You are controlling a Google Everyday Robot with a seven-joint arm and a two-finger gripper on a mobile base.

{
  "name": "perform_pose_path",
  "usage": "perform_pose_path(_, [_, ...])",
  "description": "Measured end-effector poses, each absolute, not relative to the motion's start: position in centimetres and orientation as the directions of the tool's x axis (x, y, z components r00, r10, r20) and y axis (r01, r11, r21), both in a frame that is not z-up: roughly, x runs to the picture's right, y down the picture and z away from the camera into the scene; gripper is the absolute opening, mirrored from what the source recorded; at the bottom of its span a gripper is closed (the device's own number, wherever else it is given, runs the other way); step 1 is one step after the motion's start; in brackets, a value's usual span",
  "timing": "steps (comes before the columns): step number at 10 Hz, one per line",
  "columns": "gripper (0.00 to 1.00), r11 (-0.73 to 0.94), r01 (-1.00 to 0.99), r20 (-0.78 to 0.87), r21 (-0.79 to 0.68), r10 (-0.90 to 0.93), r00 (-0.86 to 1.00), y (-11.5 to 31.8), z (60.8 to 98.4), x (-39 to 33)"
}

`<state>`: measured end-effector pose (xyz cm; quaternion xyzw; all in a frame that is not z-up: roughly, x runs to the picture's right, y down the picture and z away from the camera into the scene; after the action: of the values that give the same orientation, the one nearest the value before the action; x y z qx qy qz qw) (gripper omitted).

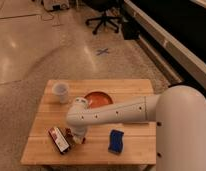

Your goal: Place the pepper in the ceramic bowl

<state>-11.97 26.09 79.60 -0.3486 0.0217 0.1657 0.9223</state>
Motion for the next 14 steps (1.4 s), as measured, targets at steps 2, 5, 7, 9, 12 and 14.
perform_pose_path(2, [0.03,0.704,-0.346,-0.186,-0.620,0.296,0.937,25.3,79.4,-11.7])
perform_pose_path(5, [0.00,0.683,-0.400,-0.211,-0.611,0.346,0.914,22.1,78.2,-11.7])
perform_pose_path(7, [0.00,0.664,-0.433,-0.203,-0.610,0.397,0.895,18.1,77.2,-11.7])
perform_pose_path(9, [0.00,0.653,-0.467,-0.195,-0.596,0.446,0.873,14.1,76.8,-10.7])
perform_pose_path(12, [0.00,0.634,-0.530,-0.213,-0.563,0.509,0.834,9.1,78.1,-7.8])
perform_pose_path(14, [0.04,0.611,-0.570,-0.243,-0.549,0.536,0.808,7.2,79.8,-5.6])
